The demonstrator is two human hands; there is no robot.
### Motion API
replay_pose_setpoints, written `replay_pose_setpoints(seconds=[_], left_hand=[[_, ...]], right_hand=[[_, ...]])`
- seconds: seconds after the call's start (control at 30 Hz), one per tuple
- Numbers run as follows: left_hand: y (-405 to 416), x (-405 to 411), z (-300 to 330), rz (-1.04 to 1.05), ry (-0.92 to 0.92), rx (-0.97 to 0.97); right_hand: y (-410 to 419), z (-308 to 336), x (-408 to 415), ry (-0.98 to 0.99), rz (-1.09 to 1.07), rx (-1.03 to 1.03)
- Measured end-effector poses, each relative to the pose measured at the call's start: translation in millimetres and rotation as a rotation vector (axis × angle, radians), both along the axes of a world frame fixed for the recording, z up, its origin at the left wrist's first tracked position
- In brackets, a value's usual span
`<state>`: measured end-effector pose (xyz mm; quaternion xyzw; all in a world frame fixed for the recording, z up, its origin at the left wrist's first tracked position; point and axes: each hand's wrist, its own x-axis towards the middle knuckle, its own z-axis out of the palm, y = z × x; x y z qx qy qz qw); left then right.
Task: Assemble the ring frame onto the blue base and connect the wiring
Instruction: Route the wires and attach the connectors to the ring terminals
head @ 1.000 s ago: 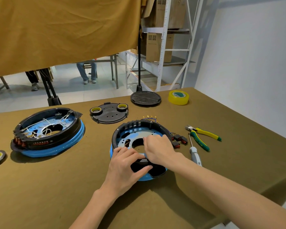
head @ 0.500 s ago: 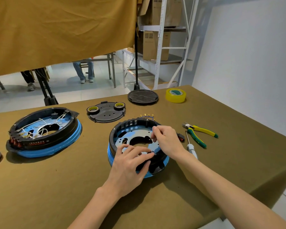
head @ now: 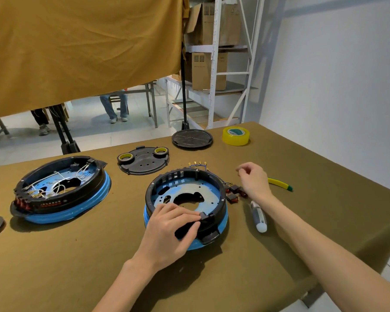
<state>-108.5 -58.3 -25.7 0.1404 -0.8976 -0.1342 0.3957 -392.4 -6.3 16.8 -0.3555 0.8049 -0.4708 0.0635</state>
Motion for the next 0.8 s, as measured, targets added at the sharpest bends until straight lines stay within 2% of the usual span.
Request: replay_pose_setpoints(seconds=[0.1, 0.17, 0.3, 0.37, 0.5, 0.57, 0.7, 0.8], left_hand=[[-3, -5, 0, 0.042, 0.074, 0.033], [-5, -8, 0, 0.092, 0.074, 0.033], [-5, -9, 2, 0.166, 0.009, 0.076], [-6, -8, 4, 0.172, -0.029, 0.095], [-19, 1, 6, 0.071, -0.068, 0.149], [-29, 10, 8, 0.04, -0.035, 0.214], [-30, 17, 18, 0.13, 0.048, 0.201], [-4, -5, 28, 0.174, -0.028, 0.123]], right_hand=[[8, -20, -13, 0.242, 0.089, 0.471], [9, -28, -12, 0.354, 0.127, 0.596], [11, -29, -11, 0.417, 0.096, 0.538], [14, -25, -8, 0.386, 0.096, 0.409], [21, -9, 13, 0.076, 0.144, -0.038], [20, 2, 28, -0.045, 0.219, -0.156], [3, 16, 49, 0.11, 0.278, -0.145], [-20, 20, 60, 0.152, 0.331, -0.114]])
